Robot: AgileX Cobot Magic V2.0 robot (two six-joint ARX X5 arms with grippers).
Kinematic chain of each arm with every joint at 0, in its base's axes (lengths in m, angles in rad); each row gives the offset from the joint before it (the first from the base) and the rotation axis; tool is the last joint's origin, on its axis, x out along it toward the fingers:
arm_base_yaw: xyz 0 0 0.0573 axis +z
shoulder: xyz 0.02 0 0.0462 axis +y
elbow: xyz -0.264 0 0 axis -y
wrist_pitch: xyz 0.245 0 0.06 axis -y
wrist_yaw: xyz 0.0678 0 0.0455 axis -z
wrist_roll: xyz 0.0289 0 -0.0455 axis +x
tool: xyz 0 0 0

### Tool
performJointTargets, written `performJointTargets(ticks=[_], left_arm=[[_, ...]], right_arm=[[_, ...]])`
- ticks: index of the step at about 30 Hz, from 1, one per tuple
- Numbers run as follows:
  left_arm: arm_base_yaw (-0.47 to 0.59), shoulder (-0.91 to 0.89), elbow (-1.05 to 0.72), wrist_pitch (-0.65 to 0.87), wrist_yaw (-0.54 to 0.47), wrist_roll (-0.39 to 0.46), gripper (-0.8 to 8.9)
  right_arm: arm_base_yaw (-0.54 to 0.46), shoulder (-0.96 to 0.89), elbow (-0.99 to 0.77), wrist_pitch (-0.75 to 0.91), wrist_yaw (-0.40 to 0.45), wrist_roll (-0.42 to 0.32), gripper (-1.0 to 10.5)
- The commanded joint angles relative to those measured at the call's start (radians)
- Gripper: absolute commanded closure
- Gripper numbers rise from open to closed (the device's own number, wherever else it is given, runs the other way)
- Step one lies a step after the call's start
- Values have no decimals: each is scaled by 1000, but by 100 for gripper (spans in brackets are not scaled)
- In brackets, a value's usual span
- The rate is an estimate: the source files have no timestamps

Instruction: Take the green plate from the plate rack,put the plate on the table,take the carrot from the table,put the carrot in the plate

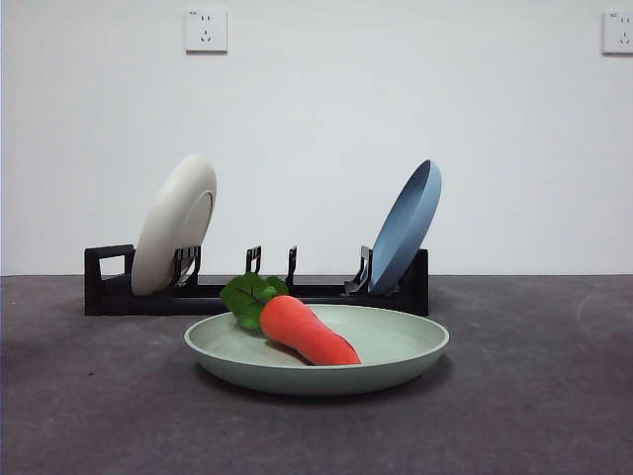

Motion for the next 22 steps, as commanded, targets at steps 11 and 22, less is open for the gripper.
performJointTargets(ticks=[11,22], left_arm=[[83,-179,-356,11,6,-23,816],[126,-250,-420,-99,10,-45,816]], right_arm=[[2,-2,-5,4,2,-5,941],[2,-2,-5,3,2,-5,941]])
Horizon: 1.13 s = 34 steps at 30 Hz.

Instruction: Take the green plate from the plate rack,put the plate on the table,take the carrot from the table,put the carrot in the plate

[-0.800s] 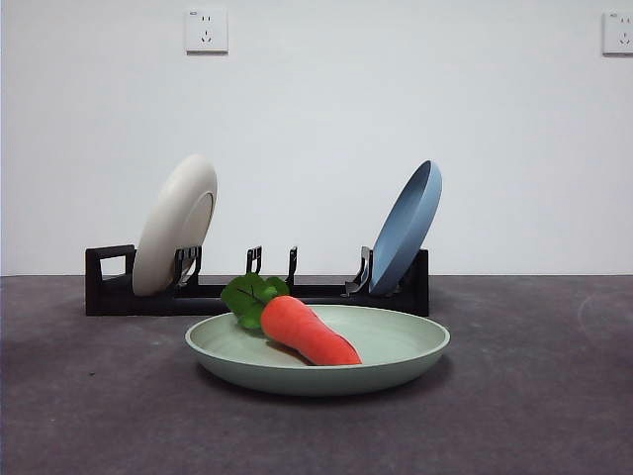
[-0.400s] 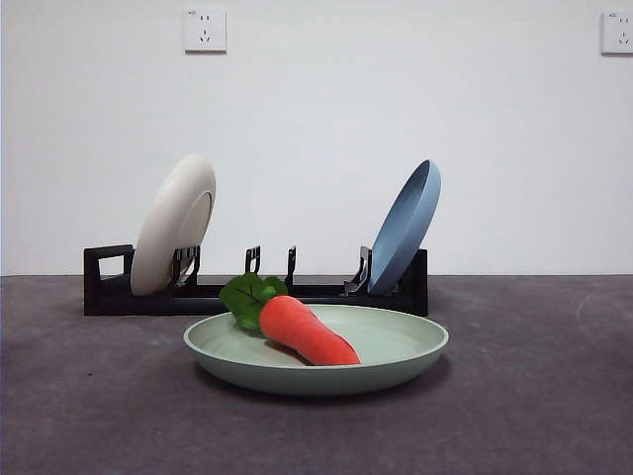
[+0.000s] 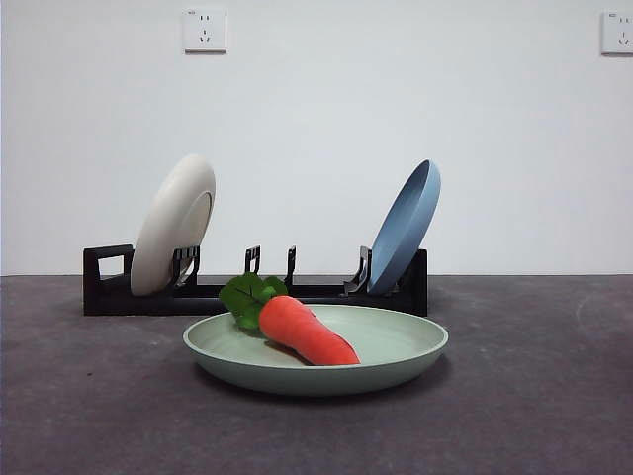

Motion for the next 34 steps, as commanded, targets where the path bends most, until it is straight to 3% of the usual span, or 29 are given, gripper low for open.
performJointTargets(ticks=[1,5,10,31,34], left_arm=[[11,-16,-14,-49,6,-18,816],[26,-48,-14,-142,7,-29,816],[35,-72,-14,-138,25,-78,816],[35,-71,-14,-134,26,-77,816],[35,-71,-14,-134,26,-78,816]], right_arm=[[2,-2,-5,3,2,-5,941],[2,-2,-5,3,2,-5,941],[2,-2,-5,3,2,-5,941],[2,-2,-5,3,2,-5,941],[-25,-21,-5,32,53,-90,941]])
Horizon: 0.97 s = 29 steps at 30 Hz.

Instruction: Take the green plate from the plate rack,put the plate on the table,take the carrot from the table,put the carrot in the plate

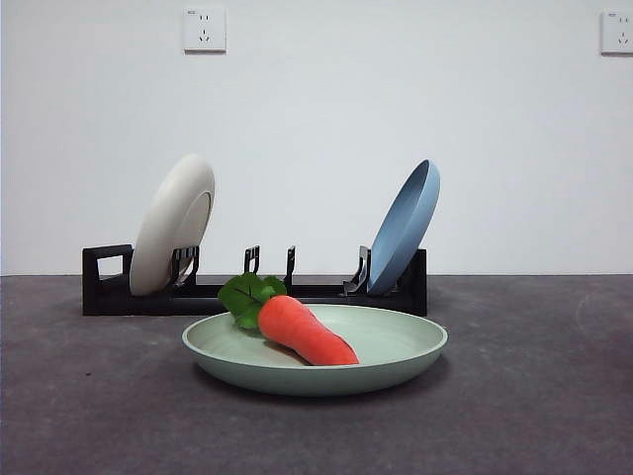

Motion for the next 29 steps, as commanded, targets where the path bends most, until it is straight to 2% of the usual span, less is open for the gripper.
performJointTargets(ticks=[1,3,9,14,18,22,29], left_arm=[[3,-3,-13,4,8,-10,816],[3,-3,-14,4,8,-10,816],[3,-3,-14,4,7,-10,816],[3,-3,-14,4,7,-10,816],[3,-3,-14,4,7,-10,816],[3,-3,-14,4,7,-10,816],[3,-3,-14,4,7,-10,816]], right_arm=[[-43,-34,-5,51,59,-90,941],[-111,-60,-11,135,62,-126,941],[-419,-214,-124,460,-114,-150,941],[-593,-359,-319,685,-123,-201,941],[-646,-480,-513,867,-110,-201,941],[-649,-595,-721,1036,-34,-185,941],[-649,-703,-912,1076,11,-109,941]])
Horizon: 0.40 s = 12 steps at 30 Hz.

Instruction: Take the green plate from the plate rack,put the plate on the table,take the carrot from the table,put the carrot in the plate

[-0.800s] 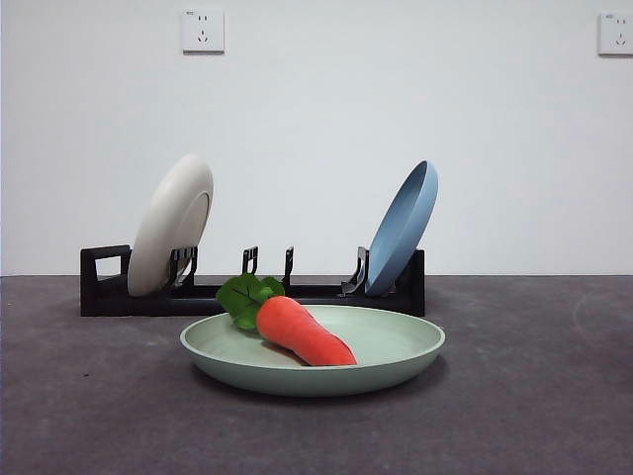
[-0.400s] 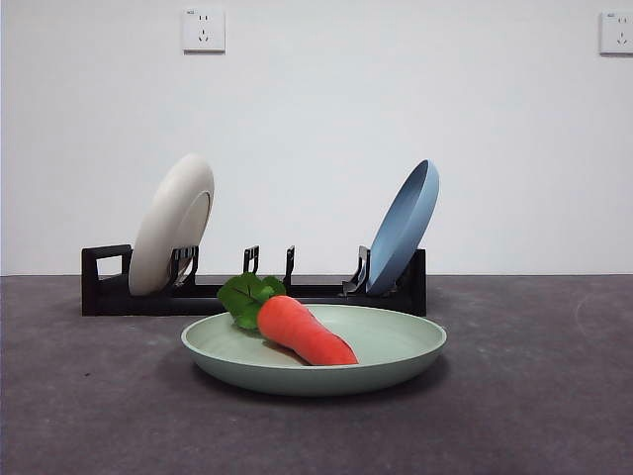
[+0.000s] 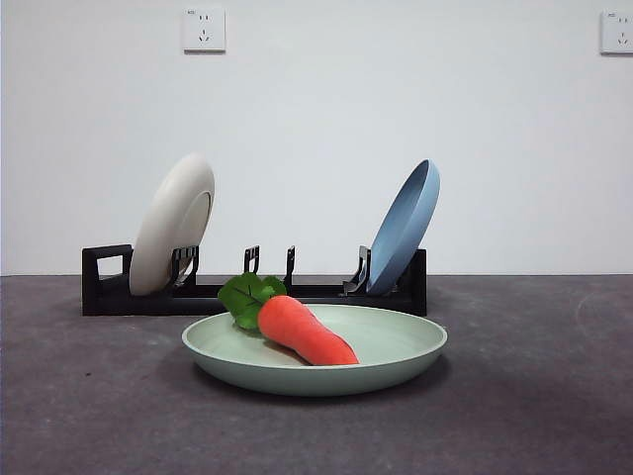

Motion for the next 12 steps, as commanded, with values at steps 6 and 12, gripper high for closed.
performJointTargets(ticks=[6,12], left_arm=[[3,-3,-14,4,7,-10,816],[3,-3,-14,4,7,-10,816]], right_arm=[[0,-51,-73,-32,7,36,941],[0,-50,-72,-141,5,34,941]])
